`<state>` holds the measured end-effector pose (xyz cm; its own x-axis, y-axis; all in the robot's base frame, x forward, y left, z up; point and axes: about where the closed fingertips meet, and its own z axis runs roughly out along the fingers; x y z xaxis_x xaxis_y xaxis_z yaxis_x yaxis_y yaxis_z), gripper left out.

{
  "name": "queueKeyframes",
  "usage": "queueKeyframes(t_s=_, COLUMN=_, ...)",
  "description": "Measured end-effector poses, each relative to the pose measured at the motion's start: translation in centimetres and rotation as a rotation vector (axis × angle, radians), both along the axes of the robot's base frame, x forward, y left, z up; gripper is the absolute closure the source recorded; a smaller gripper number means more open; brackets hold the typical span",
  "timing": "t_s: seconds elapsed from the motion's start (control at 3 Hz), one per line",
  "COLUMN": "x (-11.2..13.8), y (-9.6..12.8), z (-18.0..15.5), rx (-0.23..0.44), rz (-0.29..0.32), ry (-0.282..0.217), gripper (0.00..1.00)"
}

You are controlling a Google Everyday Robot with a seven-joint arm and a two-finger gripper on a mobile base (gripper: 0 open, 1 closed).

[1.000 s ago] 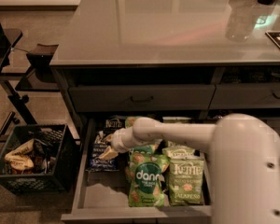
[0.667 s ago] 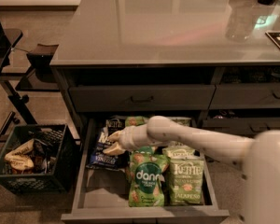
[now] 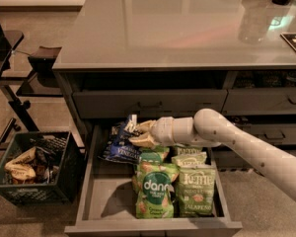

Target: Pick blue chip bag from middle drawer and place on counter

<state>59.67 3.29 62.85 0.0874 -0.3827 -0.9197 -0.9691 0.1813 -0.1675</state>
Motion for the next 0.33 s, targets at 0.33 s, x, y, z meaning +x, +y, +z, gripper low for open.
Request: queueKeyframes(t_s=0.33, x=-0.02, y=-0.04, z=0.02, rx=0.0, rz=0.001, ry=0.001, gripper=1.0)
